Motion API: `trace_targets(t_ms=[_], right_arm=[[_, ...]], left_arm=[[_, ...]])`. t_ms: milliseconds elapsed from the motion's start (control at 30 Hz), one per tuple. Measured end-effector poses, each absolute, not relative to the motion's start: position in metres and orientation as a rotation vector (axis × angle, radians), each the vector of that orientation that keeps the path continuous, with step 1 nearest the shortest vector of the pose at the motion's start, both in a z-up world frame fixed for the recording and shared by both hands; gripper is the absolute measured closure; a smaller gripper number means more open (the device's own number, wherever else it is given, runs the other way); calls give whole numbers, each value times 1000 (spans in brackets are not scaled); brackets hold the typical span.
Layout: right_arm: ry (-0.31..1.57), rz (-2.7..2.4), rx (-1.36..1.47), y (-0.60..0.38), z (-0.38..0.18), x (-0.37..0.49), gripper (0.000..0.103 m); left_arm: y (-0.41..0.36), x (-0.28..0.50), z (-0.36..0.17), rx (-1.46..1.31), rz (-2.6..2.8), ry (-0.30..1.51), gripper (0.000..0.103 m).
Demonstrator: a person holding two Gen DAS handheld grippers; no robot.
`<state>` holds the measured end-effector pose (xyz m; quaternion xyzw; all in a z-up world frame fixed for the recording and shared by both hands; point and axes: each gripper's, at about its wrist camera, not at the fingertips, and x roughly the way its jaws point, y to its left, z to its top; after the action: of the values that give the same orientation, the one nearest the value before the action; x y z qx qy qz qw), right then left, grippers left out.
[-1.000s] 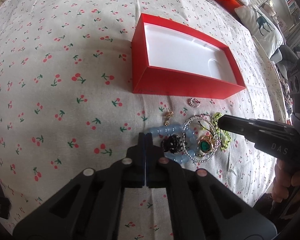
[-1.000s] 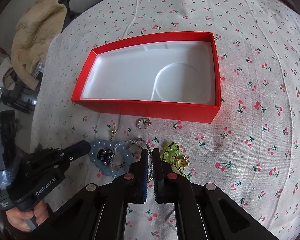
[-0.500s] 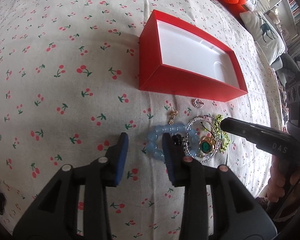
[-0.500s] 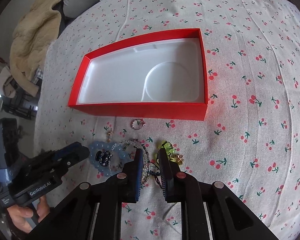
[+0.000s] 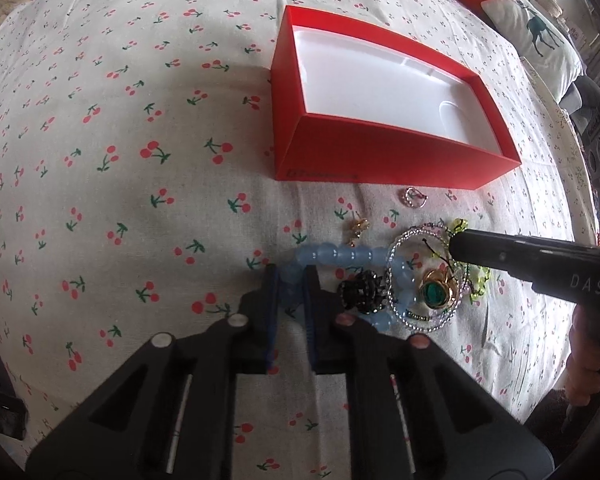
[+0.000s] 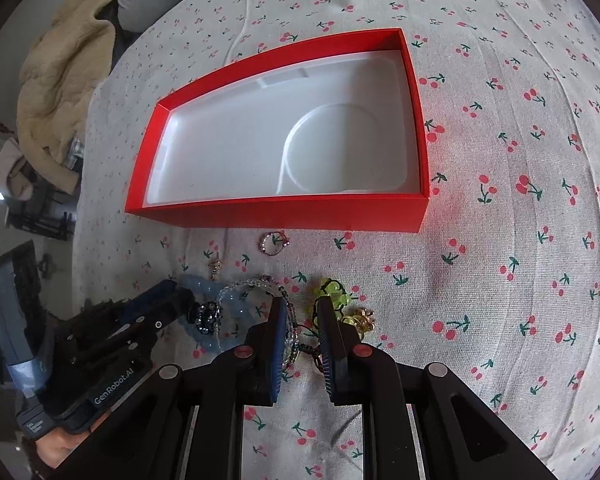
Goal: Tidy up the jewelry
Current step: 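Grasp the light-blue bead bracelet with the left tool while the right tool grasps the silver chain bracelet, then lift both held bracelets and carry them toward the red box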
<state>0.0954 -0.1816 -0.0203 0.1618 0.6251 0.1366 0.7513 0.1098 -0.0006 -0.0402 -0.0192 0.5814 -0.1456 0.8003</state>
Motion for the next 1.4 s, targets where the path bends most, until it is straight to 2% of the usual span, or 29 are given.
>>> trace_targets(t_ms=[200,233,367,633,933,1000,1100,1133,1200,1233,1300,1333,1367,1400], right_arm=[[1367,315,340,-172,-26,97,85],[1361,323,335,-171,-26,97,91],[1337,361,337,-167,-21,94,98],[1272,355,319,-174,3,85,99],[1271,239,320,-214,3,77,97],[1270,208,318,-227,2,75,87],[1266,201,296,-231,4,75,85],[1264,212,288,-230,5,75,79],[1259,242,271,-223,6,75,52],[1248,254,268,-219,9,75,34],[1231,284,263,-210,13,75,35],[1230,307,282,-207,14,76,40],[1230,331,311,-205,15,78,51],[1241,346,326,-201,15,80,56]], left_arm=[[-3,108,-33,-63,-309,1241,90],[-1,107,-33,-66,-310,1240,90],[12,103,-24,-87,-308,1229,90],[31,99,-9,-118,-304,1182,90],[35,98,-11,-84,-261,1179,90],[35,99,-14,-80,-257,1186,90],[36,99,-18,-85,-254,1200,90],[37,100,-19,-87,-253,1204,90],[37,100,-21,-87,-251,1213,90],[37,100,-23,-88,-249,1218,90],[38,100,-26,-93,-249,1230,90],[38,100,-27,-96,-249,1234,90],[38,100,-28,-97,-250,1236,90],[38,100,-28,-95,-251,1237,90]])
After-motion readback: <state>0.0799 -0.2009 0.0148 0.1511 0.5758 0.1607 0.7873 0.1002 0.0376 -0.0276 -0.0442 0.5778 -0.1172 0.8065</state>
